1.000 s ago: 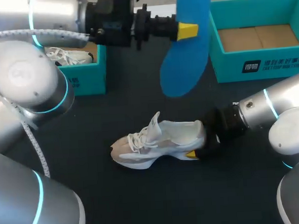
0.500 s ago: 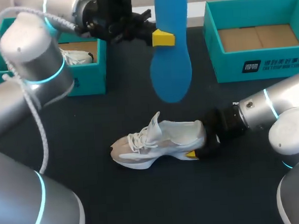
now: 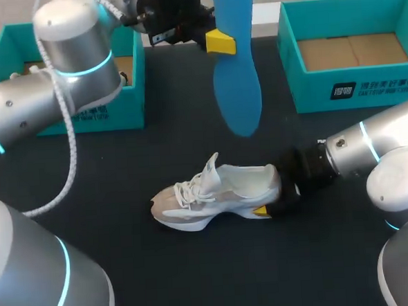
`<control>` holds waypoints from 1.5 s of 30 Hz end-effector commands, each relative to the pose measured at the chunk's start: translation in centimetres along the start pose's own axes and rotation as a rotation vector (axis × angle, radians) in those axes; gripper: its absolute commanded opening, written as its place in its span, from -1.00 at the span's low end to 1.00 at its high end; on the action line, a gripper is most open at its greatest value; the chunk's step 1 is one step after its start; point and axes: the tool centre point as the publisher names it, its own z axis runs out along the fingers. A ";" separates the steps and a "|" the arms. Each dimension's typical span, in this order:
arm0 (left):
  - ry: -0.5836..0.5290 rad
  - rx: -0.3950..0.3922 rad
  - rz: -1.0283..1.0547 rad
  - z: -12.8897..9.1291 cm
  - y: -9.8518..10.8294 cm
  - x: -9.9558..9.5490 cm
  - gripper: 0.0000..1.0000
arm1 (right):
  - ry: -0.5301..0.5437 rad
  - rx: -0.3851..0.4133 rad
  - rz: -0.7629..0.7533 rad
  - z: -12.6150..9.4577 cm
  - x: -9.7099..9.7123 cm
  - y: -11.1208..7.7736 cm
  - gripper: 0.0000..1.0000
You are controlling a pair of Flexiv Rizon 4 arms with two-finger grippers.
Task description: Take the shoe out of the shoebox, open the shoe tongue, remove and reinsert the insole, then place the shoe into the shoebox
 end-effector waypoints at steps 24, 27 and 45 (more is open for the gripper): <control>-0.386 -0.041 -0.105 1.6 -5.2 1.8 -1.00 | -0.002 0.002 0.000 0.6 -0.1 -0.3 -1.00; -0.386 -0.041 -0.105 1.6 -5.2 1.8 -1.00 | -0.002 0.002 0.000 0.6 -0.1 -0.3 -1.00; -0.727 0.053 -0.245 4.2 -6.4 1.1 -1.00 | -0.002 0.002 0.000 0.6 -0.1 -0.3 -1.00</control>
